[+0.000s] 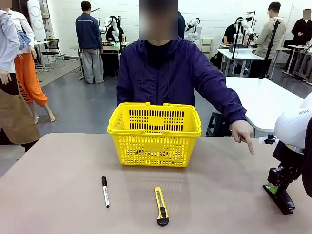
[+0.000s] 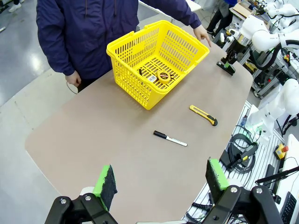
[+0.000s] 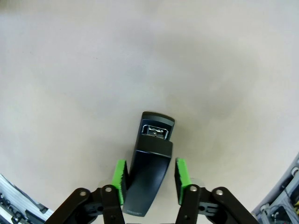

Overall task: Place the items the person wants into the basket.
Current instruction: Pick up the item the person points to and place it in the Market Basket.

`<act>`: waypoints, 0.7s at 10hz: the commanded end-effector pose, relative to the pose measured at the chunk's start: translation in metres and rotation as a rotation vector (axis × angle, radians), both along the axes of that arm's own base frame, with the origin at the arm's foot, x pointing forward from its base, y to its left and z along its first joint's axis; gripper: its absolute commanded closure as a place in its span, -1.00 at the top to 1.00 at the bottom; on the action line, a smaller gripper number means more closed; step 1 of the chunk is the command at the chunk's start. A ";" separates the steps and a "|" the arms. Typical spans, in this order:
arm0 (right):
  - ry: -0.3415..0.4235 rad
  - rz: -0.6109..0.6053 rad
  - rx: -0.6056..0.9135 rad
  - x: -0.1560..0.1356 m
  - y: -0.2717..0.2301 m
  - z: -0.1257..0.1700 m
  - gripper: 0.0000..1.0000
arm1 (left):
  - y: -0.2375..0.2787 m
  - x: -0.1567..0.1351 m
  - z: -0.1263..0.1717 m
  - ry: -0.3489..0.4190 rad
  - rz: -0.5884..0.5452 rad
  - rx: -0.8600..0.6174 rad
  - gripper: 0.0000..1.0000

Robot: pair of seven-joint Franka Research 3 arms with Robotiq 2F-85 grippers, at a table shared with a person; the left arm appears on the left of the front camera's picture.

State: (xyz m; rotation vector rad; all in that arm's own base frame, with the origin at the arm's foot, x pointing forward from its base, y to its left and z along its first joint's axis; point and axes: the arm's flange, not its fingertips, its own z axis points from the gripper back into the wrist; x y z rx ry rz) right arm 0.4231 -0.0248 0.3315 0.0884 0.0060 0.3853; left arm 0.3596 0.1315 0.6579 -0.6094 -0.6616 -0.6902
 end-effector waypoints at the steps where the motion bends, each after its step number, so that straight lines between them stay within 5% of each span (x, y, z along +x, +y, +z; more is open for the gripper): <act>1: 0.021 0.020 0.002 0.006 -0.002 0.000 -1.00 | 0.001 0.000 0.000 -0.010 -0.010 -0.010 1.00; 5: 0.007 -0.014 0.027 0.001 -0.001 0.017 -1.00 | 0.001 0.000 0.000 -0.010 -0.010 -0.010 1.00; 6: 0.053 -0.032 0.042 -0.010 0.007 0.050 -0.54 | 0.001 0.000 0.000 -0.010 -0.010 -0.010 1.00; 7: 0.019 0.011 0.035 -0.024 0.019 0.097 -0.54 | 0.001 0.000 0.000 -0.010 -0.010 -0.010 1.00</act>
